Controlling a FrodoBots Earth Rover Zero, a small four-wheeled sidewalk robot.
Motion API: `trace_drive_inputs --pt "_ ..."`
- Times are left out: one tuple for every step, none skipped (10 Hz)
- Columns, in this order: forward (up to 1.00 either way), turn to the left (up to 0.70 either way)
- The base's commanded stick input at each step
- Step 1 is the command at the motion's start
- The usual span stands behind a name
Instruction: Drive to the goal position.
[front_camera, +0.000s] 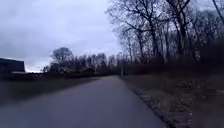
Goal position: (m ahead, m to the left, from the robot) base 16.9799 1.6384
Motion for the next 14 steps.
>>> trace_drive_inputs --pt "0.7 0.0" --pt "0.7 0.0" --pt "0.7 0.0" --pt "0.7 0.0" --pt "0.7 0.0" --pt "0.7 0.0" --pt "0.7 0.0" --pt "0.7 0.0" --pt "0.7 0.0" --pt "0.7 -0.28" --pt "0.7 -0.11" --pt "0.7 0.0" --pt "0.7 0.0" --pt "0.7 0.0"
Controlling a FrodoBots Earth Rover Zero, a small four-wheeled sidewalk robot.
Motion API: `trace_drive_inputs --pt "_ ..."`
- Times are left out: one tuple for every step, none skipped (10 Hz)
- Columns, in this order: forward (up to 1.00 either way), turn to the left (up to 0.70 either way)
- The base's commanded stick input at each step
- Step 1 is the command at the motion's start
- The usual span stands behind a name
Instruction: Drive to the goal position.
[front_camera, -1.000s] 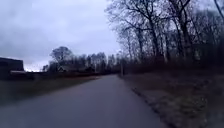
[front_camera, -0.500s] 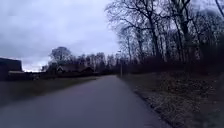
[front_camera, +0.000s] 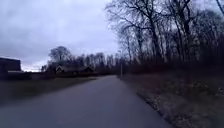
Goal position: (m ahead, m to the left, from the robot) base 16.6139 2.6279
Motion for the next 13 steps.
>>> trace_drive_inputs --pt "0.7 0.0" --pt "0.7 0.0" --pt "0.7 0.0" --pt "0.7 0.0" --pt "0.7 0.0" --pt "0.7 0.0" --pt "0.7 0.0" --pt "0.7 0.0" --pt "0.7 0.0" --pt "0.7 0.0" --pt "0.7 0.0" --pt "0.7 0.0" --pt "0.7 0.0"
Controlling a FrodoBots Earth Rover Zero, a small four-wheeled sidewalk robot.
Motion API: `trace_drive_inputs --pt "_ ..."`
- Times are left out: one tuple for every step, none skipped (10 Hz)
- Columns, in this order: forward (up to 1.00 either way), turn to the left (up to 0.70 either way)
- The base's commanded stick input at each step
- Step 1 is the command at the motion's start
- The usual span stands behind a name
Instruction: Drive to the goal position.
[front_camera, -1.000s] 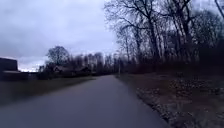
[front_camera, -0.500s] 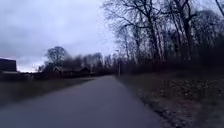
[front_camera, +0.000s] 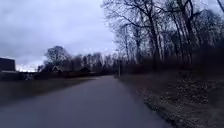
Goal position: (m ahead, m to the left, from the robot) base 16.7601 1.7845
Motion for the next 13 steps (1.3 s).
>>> trace_drive_inputs --pt "0.7 0.0" --pt "0.7 0.0" --pt "0.7 0.0" --pt "0.7 0.0" --pt "0.7 0.0" --pt "0.7 0.0" --pt "0.7 0.0" --pt "0.7 0.0" --pt "0.7 0.0" --pt "0.7 0.0" --pt "0.7 0.0" --pt "0.7 0.0" --pt "0.7 0.0"
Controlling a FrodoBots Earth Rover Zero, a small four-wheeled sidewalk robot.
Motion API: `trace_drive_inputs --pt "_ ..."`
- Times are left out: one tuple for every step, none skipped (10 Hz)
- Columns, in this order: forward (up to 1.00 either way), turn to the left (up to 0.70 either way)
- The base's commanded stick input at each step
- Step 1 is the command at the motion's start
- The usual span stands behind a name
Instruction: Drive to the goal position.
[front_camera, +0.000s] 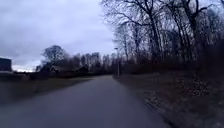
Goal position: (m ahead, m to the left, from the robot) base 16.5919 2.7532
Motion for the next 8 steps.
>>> trace_drive_inputs --pt "0.7 0.0" --pt "0.7 0.0" --pt "0.7 0.0" --pt "0.7 0.0" --pt "0.7 0.0" --pt "0.7 0.0" --pt "0.7 0.0" --pt "0.7 0.0"
